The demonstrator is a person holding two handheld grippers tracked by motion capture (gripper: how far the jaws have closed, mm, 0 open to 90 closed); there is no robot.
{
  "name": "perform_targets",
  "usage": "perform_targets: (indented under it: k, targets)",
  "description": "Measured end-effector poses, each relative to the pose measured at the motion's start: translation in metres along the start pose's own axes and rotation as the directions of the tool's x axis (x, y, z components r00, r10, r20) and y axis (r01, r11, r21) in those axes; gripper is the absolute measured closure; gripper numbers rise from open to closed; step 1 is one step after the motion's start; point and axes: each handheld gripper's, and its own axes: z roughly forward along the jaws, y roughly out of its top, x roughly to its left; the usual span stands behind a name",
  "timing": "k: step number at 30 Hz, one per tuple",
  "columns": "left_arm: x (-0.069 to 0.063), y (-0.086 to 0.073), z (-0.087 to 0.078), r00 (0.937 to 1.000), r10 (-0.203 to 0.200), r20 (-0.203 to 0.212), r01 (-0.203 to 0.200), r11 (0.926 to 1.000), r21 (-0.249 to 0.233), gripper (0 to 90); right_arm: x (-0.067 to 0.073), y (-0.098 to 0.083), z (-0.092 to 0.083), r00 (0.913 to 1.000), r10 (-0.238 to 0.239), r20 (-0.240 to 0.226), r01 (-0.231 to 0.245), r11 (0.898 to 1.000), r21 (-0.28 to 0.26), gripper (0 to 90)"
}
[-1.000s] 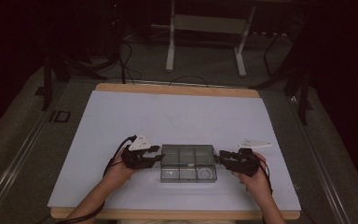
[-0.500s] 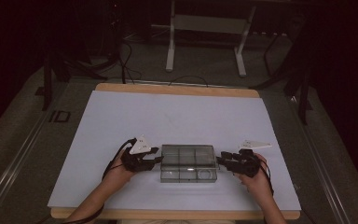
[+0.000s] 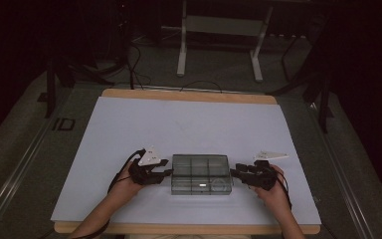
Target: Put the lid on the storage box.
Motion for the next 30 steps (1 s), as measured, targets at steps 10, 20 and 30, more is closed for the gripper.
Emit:
perform_targets:
  k: [10,20,30]
  targets:
    - [0.005,-0.011,0.003,0.9996,-0.028,0.008,0.028,0.9993,0.026,56.1,-0.002,-0.001,0.001,1.0,-0.005,0.006,0.005,1.0,-0.001,55.9]
    - [0.008,-0.014,0.0,0.9969,-0.072,0.031,0.072,0.9974,0.002,50.1,-0.008,-0.001,-0.002,0.9997,-0.013,0.022,0.013,1.0,-0.015,47.8]
    - [0.011,-0.014,-0.007,0.992,-0.123,0.03,0.124,0.9919,-0.029,44.9,-0.012,-0.001,-0.006,0.9994,-0.029,0.018,0.03,0.999,-0.03,39.5]
